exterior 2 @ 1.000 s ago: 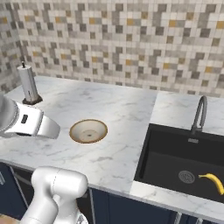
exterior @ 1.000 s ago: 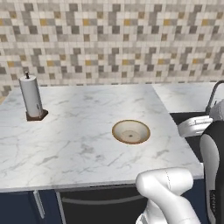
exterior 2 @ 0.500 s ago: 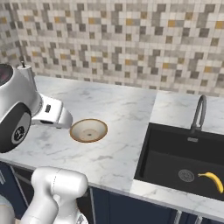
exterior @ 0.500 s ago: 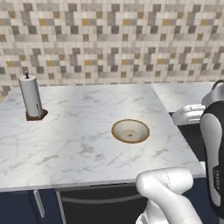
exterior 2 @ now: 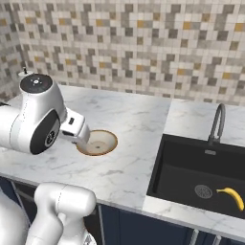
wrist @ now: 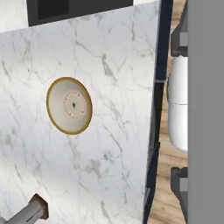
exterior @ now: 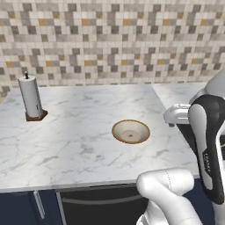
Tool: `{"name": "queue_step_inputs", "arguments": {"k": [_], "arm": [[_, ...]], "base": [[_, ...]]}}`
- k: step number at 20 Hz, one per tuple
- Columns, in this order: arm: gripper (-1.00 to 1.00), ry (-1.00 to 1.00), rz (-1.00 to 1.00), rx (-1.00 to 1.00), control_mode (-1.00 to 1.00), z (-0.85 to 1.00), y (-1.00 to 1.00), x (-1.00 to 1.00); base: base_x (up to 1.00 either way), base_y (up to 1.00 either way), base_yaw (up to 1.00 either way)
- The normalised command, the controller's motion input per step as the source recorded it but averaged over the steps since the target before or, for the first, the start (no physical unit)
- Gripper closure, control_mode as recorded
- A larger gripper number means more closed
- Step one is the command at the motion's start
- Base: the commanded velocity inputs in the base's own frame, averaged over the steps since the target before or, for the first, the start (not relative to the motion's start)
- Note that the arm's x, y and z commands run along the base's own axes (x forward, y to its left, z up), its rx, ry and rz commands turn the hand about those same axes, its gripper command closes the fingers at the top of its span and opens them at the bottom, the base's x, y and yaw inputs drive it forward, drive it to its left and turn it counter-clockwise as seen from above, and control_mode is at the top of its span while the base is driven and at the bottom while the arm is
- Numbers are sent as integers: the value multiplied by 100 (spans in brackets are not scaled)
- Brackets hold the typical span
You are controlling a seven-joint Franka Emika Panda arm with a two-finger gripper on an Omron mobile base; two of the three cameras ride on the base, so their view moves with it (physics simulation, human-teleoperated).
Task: Clear the mugs and bowl far away from the sink.
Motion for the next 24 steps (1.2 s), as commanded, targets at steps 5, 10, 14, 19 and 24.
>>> {"name": "queue_step_inputs", "arguments": {"k": [5,10,14,19,24], "arm": [[-100,0,-5,0,-100,-37,0,36],[-100,0,-5,0,-100,-47,0,53],[-100,0,-3,1,-100,-48,-7,52],[-100,3,-1,6,-100,-46,-10,46],[-100,16,-3,8,-100,-31,-10,42]], "base": [[0,0,0],[0,0,0],[0,0,0],[0,0,0],[0,0,0]]}}
